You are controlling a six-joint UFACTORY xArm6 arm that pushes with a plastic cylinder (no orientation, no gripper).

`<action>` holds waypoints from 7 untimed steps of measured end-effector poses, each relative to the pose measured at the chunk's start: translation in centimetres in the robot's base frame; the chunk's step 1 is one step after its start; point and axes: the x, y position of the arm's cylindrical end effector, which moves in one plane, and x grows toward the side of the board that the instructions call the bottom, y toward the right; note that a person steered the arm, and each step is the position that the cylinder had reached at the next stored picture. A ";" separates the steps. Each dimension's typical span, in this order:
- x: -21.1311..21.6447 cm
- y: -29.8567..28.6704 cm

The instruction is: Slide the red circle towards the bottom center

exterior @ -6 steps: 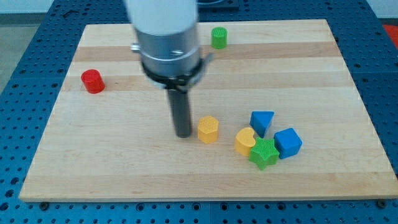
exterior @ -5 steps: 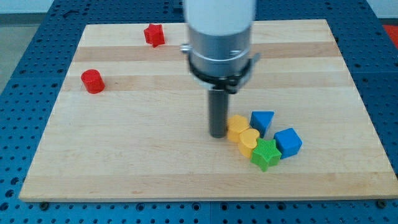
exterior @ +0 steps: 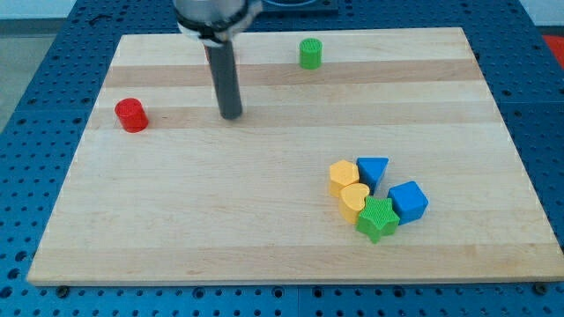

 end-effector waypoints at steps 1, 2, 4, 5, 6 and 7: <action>-1.8 -6.0; -2.0 -12.0; 1.2 -13.4; 1.3 -13.6; 1.3 -13.6; 3.1 -13.7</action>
